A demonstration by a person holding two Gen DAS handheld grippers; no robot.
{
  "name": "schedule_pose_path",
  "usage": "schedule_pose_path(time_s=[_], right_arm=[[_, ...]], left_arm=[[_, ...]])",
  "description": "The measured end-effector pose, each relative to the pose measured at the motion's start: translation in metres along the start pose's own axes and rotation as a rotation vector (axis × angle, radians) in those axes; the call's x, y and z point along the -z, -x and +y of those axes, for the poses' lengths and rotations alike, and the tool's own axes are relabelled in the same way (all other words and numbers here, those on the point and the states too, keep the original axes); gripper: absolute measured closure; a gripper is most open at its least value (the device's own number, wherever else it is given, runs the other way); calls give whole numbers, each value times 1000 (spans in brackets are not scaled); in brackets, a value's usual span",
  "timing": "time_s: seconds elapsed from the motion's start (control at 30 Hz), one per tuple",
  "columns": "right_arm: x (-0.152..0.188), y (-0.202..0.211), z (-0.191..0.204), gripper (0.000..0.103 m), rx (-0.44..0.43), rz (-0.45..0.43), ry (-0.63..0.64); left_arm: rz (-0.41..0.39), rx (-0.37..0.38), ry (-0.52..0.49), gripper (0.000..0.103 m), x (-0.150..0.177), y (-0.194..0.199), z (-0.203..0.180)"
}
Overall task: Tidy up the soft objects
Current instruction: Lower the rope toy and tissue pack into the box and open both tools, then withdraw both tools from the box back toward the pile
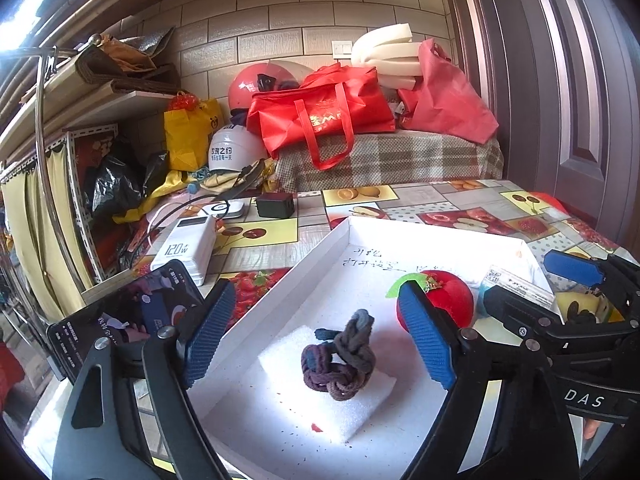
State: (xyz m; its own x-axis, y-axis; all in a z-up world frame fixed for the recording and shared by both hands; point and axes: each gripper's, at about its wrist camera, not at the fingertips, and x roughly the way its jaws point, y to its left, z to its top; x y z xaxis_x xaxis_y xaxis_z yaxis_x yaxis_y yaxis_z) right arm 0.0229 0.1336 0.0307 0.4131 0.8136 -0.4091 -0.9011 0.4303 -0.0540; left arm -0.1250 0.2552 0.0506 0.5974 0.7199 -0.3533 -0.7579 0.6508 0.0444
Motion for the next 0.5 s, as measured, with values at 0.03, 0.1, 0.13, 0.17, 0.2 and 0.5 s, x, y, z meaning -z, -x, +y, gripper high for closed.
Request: schedule_pose_path(time_s=[0.03, 0.1, 0.13, 0.17, 0.2, 0.5], right_arm=[[0, 1, -1, 11, 12, -5, -6], [0, 2, -6, 0, 21, -11, -32], [0, 2, -8, 0, 19, -13, -43], [1, 2, -9, 0, 18, -14, -48], [0, 2, -9, 0, 20, -16, -48], [1, 11, -6, 0, 49, -67, -36]], left_arm=[[-3, -8, 16, 12, 0, 1, 3], [-4, -19, 46, 0, 0, 1, 10], [-5, -17, 51, 0, 0, 1, 11], [-8, -19, 47, 0, 1, 2, 10], [-12, -20, 37, 0, 1, 2, 8], [-28, -21, 43, 0, 1, 5, 9]])
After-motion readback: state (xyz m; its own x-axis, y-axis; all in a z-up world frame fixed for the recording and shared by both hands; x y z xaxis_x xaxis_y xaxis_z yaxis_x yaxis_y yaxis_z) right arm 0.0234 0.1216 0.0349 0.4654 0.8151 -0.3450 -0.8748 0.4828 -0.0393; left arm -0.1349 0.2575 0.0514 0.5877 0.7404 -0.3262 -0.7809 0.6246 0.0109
